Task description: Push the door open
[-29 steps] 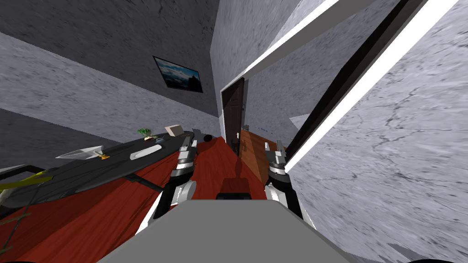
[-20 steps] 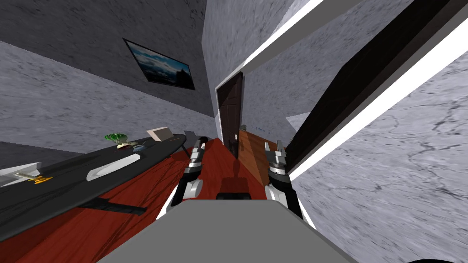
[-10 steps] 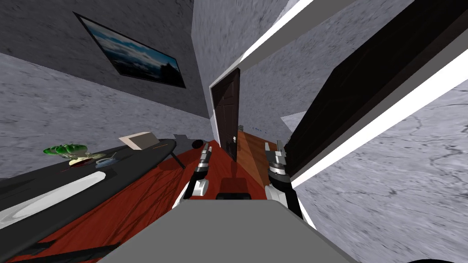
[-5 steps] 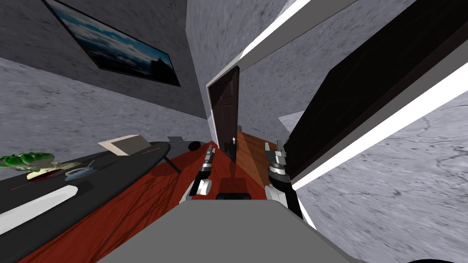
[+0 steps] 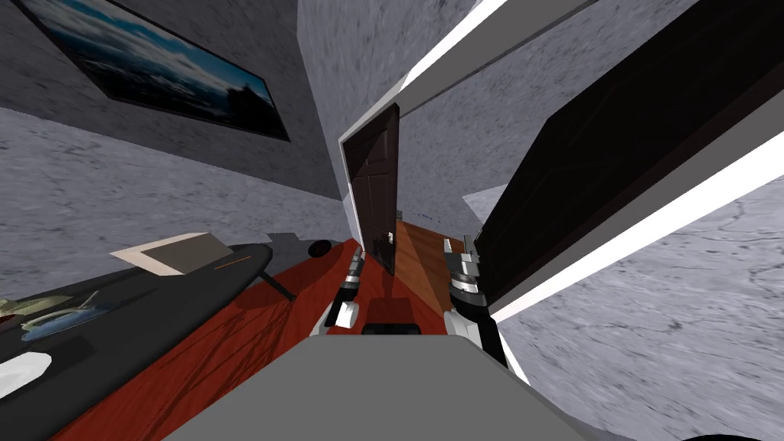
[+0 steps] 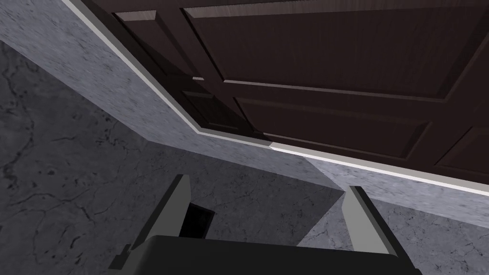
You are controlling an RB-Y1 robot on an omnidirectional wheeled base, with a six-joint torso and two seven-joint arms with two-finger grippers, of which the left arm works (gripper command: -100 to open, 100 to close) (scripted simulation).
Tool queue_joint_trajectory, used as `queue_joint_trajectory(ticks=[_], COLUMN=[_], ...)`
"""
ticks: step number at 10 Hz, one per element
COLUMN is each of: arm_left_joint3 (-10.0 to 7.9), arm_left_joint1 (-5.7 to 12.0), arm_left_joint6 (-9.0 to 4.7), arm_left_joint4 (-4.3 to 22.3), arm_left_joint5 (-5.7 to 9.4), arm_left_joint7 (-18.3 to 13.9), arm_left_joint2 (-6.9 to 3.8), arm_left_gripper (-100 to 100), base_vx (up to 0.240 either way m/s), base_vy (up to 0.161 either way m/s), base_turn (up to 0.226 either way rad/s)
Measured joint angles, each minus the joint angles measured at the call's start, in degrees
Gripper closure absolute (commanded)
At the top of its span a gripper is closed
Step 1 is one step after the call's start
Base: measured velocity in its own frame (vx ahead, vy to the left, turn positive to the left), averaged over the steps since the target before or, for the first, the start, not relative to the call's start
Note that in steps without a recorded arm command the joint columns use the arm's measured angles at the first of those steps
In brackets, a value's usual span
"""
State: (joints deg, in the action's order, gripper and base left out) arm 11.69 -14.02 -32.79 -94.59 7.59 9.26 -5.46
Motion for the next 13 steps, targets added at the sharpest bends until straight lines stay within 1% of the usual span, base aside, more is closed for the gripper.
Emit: queue_joint_trajectory(ticks=[2, 4, 7, 8, 11, 12, 13], arm_left_joint3=[0.94, 1.62, 3.18, 3.38, 4.87, 5.37, 5.87], arm_left_joint1=[0.74, 1.28, 2.76, 3.16, 4.43, 4.92, 5.6], arm_left_joint6=[-0.01, -0.43, -1.35, -1.49, -2.63, -3.0, -3.29], arm_left_joint4=[1.8, 3.54, 7.56, 8.4, 12.55, 13.91, 15.49], arm_left_joint5=[0.59, 0.8, 1.45, 1.58, 2.08, 2.35, 2.58], arm_left_joint7=[-0.17, -0.13, -0.13, -0.15, -0.06, -0.16, -0.17], arm_left_joint2=[-0.33, -0.21, -0.15, -0.12, 0.16, 0.04, 0.19], arm_left_gripper=[-100, -100, -100, -100, -100, -100, -100], base_vx=[0.062, 0.06, 0.072, 0.052, 0.076, 0.085, 0.085], base_vy=[0.066, 0.041, 0.058, 0.038, 0.065, 0.076, 0.076], base_turn=[-0.062, -0.081, -0.076, -0.056, -0.105, -0.075, -0.101])
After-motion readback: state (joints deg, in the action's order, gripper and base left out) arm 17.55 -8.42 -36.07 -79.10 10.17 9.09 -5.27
